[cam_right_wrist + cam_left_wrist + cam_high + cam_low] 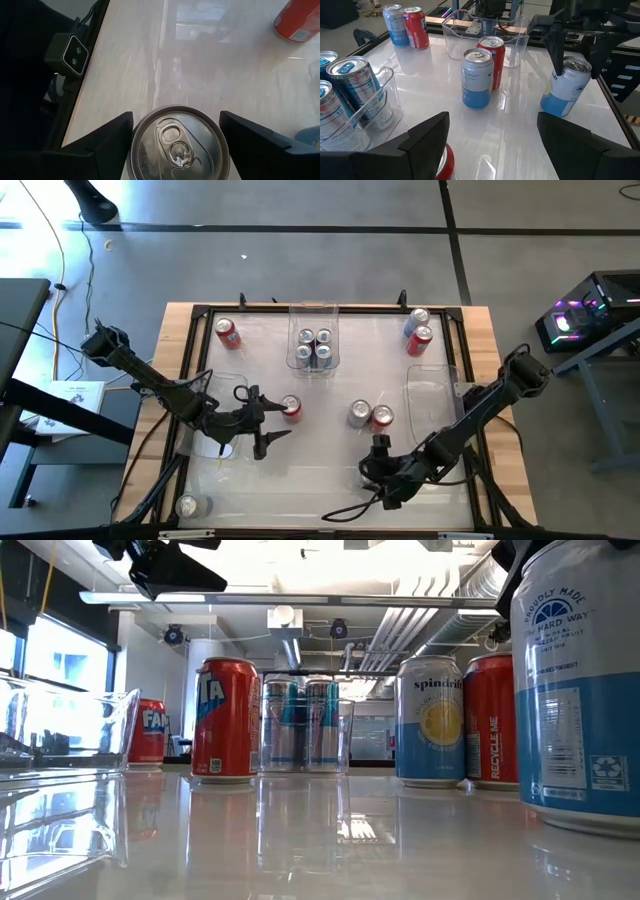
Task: Sort soda cans
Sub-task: Put the bottom right blue-white soda can into the bottom right transparent bin
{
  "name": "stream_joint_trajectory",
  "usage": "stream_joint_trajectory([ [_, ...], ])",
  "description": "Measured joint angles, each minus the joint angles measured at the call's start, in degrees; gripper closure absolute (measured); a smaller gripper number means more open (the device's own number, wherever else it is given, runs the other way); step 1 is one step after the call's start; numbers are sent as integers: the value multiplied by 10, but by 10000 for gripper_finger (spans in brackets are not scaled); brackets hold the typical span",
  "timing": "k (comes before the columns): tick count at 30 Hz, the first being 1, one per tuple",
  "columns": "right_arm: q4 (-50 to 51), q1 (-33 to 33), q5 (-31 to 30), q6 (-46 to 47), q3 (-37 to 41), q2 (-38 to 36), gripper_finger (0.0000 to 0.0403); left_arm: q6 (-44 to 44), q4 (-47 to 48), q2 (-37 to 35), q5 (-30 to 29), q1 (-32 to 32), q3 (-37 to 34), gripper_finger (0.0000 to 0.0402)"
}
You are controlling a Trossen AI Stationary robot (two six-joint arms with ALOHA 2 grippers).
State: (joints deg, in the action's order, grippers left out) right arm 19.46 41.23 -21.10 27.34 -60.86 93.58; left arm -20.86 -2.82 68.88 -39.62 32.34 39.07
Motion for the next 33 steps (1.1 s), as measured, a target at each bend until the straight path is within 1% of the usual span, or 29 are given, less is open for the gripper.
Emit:
stream_joint_trajectory([
  [3, 11, -7, 3, 21, -1, 0, 114, 0, 0, 0, 0, 0, 0, 106],
  [6, 18, -15, 24, 32, -1, 0, 107, 0, 0, 0, 0, 0, 0, 106],
  [11, 23, -23, 52, 22, 0, 1, 80, 0, 0, 0, 0, 0, 0, 106],
  [14, 47, -23, 71, -4, 4, 4, 66, 0, 0, 0, 0, 0, 0, 106],
  [19, 69, -18, 66, -5, 4, 3, 66, 0, 0, 0, 0, 0, 0, 106],
  [33, 42, -18, 52, -4, 2, 2, 66, 0, 0, 0, 0, 0, 0, 106],
])
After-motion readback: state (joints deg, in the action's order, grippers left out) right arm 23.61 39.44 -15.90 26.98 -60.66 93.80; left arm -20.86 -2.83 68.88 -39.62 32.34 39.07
